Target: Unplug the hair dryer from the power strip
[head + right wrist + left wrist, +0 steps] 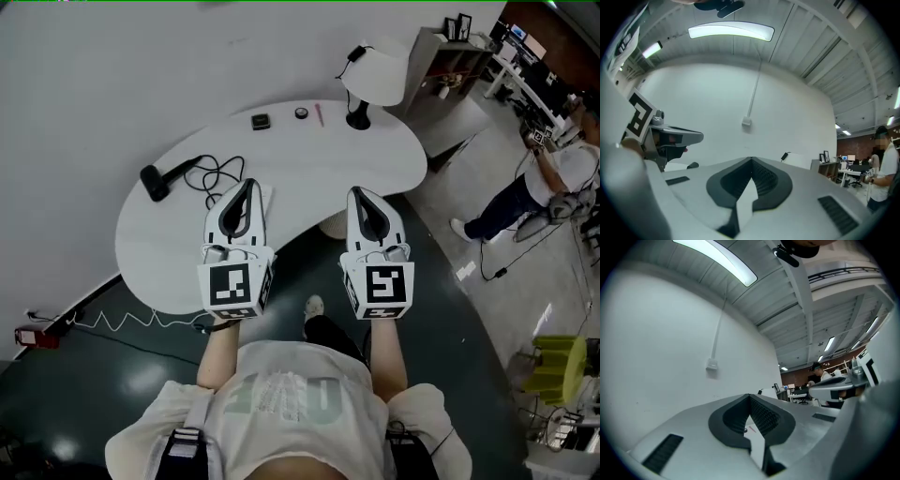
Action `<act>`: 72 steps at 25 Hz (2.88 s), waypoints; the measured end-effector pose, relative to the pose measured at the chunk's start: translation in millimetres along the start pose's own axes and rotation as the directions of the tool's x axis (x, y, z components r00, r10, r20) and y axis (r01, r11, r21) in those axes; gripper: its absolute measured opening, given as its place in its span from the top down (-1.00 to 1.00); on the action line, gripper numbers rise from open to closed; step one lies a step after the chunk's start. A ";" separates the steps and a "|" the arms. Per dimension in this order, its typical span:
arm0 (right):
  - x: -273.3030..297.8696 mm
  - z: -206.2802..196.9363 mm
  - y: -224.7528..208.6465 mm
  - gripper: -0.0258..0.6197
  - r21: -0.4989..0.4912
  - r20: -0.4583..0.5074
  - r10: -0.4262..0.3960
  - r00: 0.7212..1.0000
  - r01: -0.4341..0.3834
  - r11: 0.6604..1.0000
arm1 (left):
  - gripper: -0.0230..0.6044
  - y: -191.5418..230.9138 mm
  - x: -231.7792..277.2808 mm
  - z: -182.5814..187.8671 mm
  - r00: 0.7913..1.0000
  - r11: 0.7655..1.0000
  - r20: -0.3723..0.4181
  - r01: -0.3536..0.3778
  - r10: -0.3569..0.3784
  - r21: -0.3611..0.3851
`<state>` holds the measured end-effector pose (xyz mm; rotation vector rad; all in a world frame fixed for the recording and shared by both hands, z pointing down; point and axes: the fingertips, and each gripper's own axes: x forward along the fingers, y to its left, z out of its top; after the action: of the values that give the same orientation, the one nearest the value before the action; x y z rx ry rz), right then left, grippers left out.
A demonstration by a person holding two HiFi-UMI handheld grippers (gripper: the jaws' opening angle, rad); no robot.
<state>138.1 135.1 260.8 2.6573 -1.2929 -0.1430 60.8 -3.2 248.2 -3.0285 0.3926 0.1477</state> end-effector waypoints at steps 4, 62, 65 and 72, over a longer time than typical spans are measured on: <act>59.3 -0.9 -30.8 0.91 -0.030 0.000 0.111 0.994 -0.111 0.993 | 0.91 2.8 61.4 -9.7 0.997 0.997 -0.031 -0.067 0.066 -0.024; 190.1 -67.9 163.9 0.16 -0.337 -0.301 0.939 0.165 -0.940 0.057 | 0.91 139.1 44.4 -76.3 0.824 0.842 -0.184 -0.537 0.536 0.050; 187.4 -132.1 166.5 0.14 -0.377 -0.602 0.797 0.050 -0.898 -0.229 | 0.91 141.8 41.1 -96.6 0.805 0.836 -0.245 -0.546 0.541 0.051; 195.5 -234.6 176.9 0.12 -0.319 -0.824 0.565 -0.040 -0.791 -0.522 | 0.91 135.0 27.8 -142.4 0.754 0.806 -0.356 -0.591 0.552 -0.004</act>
<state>161.4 -97.2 525.4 0.1758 -1.8956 -0.1788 64.9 -153.9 377.0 -2.9197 1.3900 -0.3385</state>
